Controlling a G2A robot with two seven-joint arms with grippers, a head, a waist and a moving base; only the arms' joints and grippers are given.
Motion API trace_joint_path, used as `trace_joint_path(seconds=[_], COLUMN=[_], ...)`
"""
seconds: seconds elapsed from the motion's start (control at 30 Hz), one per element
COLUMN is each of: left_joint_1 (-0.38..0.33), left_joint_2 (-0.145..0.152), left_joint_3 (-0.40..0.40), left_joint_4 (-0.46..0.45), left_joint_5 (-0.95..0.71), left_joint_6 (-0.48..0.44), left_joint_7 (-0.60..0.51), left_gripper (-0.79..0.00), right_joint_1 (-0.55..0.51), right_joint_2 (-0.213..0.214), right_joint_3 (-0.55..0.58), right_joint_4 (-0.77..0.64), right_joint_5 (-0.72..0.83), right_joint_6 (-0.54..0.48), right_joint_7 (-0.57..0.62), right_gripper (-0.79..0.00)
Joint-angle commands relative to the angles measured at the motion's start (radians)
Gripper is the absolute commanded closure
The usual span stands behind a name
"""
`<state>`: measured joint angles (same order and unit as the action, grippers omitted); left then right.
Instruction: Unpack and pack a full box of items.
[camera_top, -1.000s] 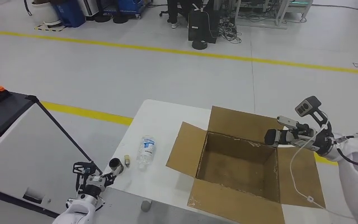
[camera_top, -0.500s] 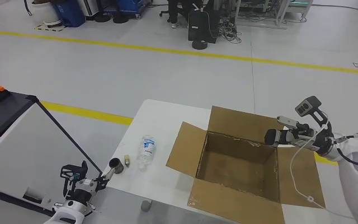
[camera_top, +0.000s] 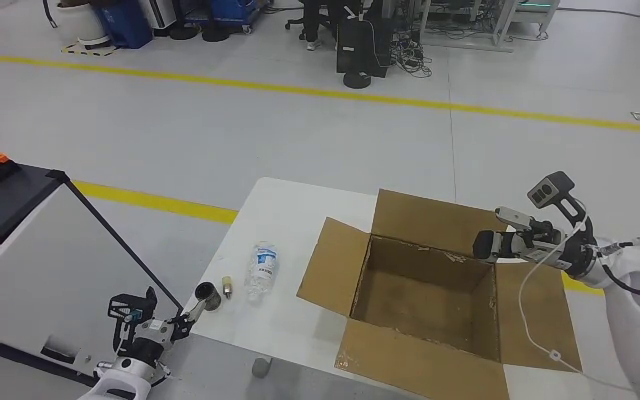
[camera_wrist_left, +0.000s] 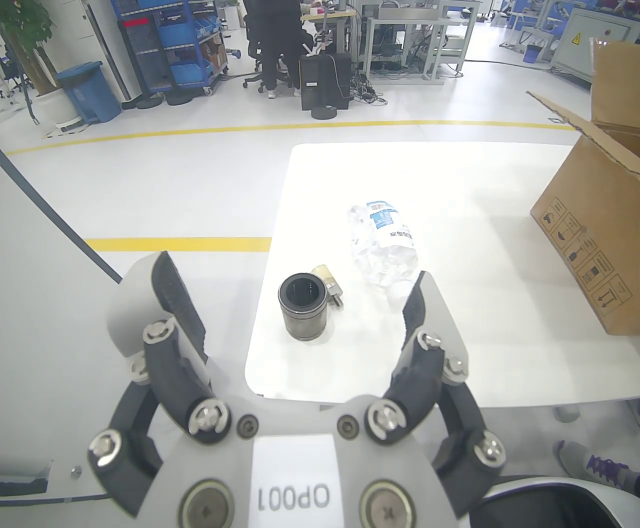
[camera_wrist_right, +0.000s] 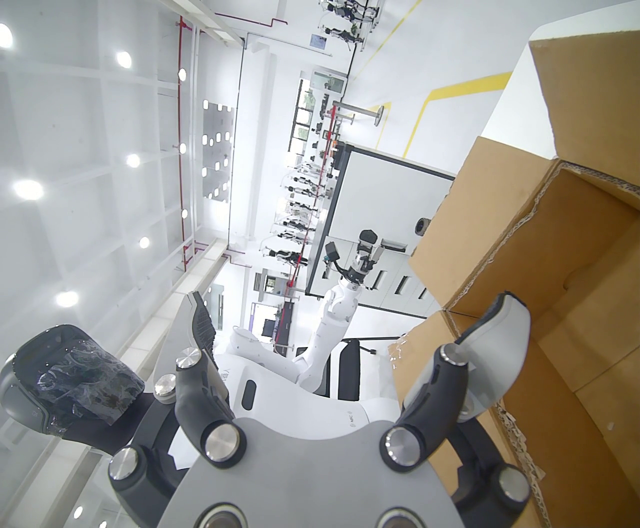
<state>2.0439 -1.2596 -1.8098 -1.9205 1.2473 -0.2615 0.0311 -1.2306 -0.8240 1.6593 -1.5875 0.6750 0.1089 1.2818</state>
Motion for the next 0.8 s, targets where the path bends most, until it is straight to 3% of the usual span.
trace_joint_path(seconds=[0.0,0.47,0.77], left_joint_1=[0.0,0.0,0.0], left_joint_2=[0.0,0.0,0.0], left_joint_3=[0.0,0.0,0.0], left_joint_4=[0.0,0.0,0.0], left_joint_5=[0.0,0.0,0.0], left_joint_6=[0.0,0.0,0.0], left_joint_7=[0.0,0.0,0.0], left_gripper=[-0.785,-0.785,-0.785], right_joint_1=[0.0,-0.007,-0.083], right_joint_2=[0.0,-0.002,-0.016], right_joint_3=[0.0,-0.002,0.05], right_joint_4=[0.0,0.0,0.01], right_joint_5=[0.0,0.002,0.145], right_joint_6=[0.0,0.001,-0.191], right_joint_7=[0.0,-0.03,-0.083], right_gripper=[-0.785,-0.785,-0.785])
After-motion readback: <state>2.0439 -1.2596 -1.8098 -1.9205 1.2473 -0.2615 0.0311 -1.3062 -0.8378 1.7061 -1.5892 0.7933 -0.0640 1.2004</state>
